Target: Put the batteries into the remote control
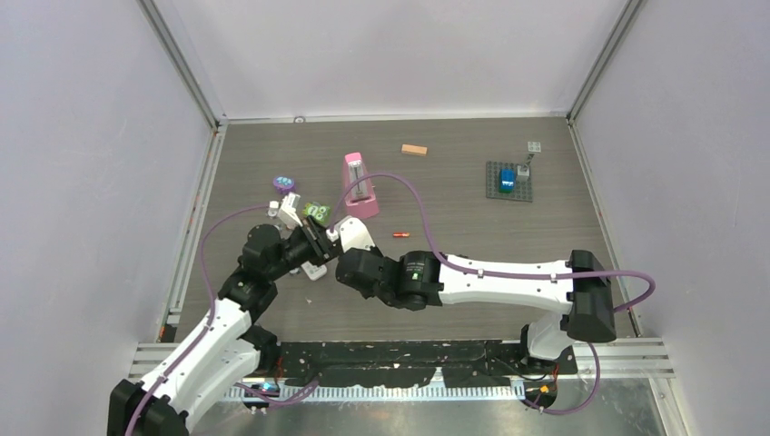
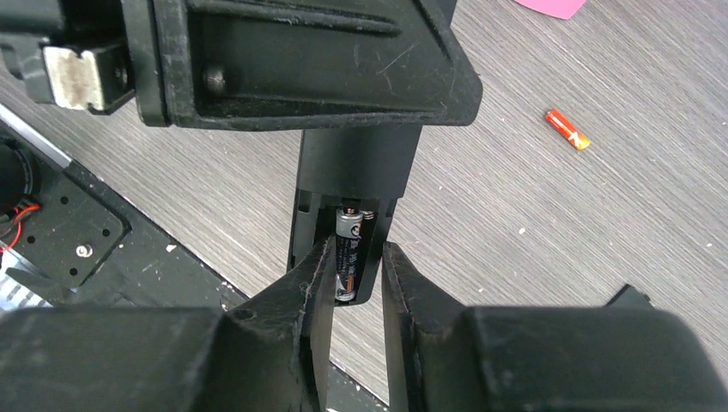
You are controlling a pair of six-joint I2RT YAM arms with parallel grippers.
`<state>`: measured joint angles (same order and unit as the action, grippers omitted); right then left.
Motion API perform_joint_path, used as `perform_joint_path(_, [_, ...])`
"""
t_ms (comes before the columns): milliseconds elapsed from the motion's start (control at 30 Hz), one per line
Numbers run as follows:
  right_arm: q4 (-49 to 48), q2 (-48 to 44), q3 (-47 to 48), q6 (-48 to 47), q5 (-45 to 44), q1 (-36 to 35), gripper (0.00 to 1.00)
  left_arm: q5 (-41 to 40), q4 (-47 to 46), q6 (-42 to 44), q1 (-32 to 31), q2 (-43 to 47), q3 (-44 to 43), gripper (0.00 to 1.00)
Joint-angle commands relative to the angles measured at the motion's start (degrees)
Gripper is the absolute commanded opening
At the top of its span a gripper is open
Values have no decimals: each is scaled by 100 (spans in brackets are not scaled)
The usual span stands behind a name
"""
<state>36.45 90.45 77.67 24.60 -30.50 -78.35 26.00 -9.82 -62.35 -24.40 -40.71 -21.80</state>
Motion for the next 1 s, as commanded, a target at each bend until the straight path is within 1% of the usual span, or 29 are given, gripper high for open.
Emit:
perform_joint_path(0, [-350,185,-227,117,4,162,16,-328,934,149,-56,-224,-736,0])
perform_joint_path(167, [-947,283,-722,235,264,325,12,-579,1597,313,-56,-953,-1051,0])
perform_joint_path(300, [-1811,243,-1286,469,431,470,9,-866,2036,554,-80,-1857,-1346,0])
perform_joint_path(467, [-2706,119,-2100,783,721,719,9,-1381,2358,803,-299,-2737,-1657,0])
perform_joint_path(567, [-3266,122,-2435,885,955,880,8,-1671,2404,840,-474,-3147,-1808,0])
perform_joint_path(633, [-3470,161,-2599,922,1142,954,7,-1804,2406,870,-509,-3369,-1863,0])
perform_joint_path(767, [-3890,59,-2927,1052,1285,1006,5,-1748,2107,992,-521,-3641,-1836,0])
perform_joint_path(867, [-4152,-166,-3221,1287,1281,1043,5,-1485,1518,1032,-530,-3628,-1603,0])
perform_joint_path(967, [-4633,-649,-3554,1505,1170,1057,5,-1201,750,1032,-530,-3460,-1268,0])
